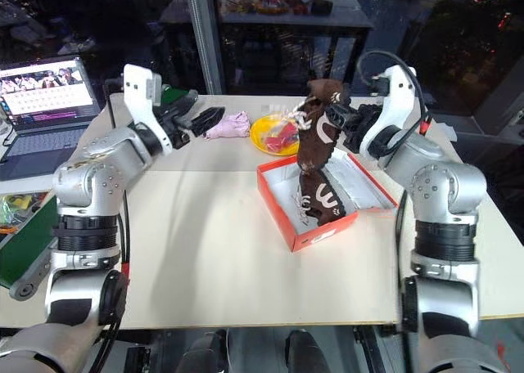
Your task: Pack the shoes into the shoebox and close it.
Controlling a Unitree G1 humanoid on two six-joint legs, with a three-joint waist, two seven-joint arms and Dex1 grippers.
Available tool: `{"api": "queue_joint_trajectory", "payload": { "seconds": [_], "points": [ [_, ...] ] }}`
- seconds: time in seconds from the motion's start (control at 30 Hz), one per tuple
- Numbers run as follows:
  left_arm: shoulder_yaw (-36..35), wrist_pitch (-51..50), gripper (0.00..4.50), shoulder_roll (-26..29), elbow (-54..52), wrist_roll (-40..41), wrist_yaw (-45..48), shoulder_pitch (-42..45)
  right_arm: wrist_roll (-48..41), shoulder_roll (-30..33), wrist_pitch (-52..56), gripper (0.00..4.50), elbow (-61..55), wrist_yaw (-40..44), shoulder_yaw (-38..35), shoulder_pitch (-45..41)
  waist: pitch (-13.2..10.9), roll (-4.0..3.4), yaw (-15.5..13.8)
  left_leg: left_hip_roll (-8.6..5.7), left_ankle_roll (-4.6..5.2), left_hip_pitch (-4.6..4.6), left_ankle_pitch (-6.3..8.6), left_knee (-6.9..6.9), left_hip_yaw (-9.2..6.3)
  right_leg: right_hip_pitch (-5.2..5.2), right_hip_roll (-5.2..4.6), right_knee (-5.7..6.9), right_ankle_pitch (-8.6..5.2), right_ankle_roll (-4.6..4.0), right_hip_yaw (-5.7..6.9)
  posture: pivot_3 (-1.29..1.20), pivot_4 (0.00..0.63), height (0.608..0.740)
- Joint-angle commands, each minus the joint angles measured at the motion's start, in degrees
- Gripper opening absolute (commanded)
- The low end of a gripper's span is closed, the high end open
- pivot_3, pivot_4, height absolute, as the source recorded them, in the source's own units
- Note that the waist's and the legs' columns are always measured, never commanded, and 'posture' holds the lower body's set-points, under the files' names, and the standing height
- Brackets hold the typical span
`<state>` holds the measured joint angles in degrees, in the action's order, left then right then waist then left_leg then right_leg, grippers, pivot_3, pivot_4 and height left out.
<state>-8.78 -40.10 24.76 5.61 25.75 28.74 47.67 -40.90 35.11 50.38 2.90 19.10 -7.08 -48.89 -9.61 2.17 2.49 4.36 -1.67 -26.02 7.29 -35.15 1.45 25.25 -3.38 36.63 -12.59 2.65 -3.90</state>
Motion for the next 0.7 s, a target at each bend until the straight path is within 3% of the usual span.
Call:
{"api": "queue_joint_trajectory", "payload": {
  "seconds": [0.03,0.4,0.7],
  "points": [
    [1.1,1.3,4.44,0.9,-4.0,-0.8,0.8,-1.5,2.3,2.6,1.2,0.6,0.6,5.9,2.2,-0.5,0.0,0.0,-0.1,-0.01,0.0,0.0,0.0,-0.03,0.0,0.0,-0.01,0.0,0.0,0.0,0.0,0.0,0.15,0.74],
    [2.0,-0.4,4.44,-0.3,-10.4,-0.4,-0.6,-6.4,9.6,3.1,1.5,0.6,4.5,15.0,9.2,7.4,0.0,0.0,-1.0,-0.02,0.0,-0.06,0.0,-0.16,0.0,-0.04,-0.02,0.02,0.01,0.02,0.0,0.0,0.15,0.74],
    [1.0,-1.1,4.44,-0.2,-12.1,-0.3,-2.2,-8.0,17.0,2.4,-1.4,0.6,11.7,20.9,15.1,7.0,0.0,0.01,-1.3,-0.03,0.0,0.0,0.0,-0.18,0.0,-0.09,-0.01,0.03,0.01,0.03,-0.02,0.0,0.15,0.74]
  ]
}}
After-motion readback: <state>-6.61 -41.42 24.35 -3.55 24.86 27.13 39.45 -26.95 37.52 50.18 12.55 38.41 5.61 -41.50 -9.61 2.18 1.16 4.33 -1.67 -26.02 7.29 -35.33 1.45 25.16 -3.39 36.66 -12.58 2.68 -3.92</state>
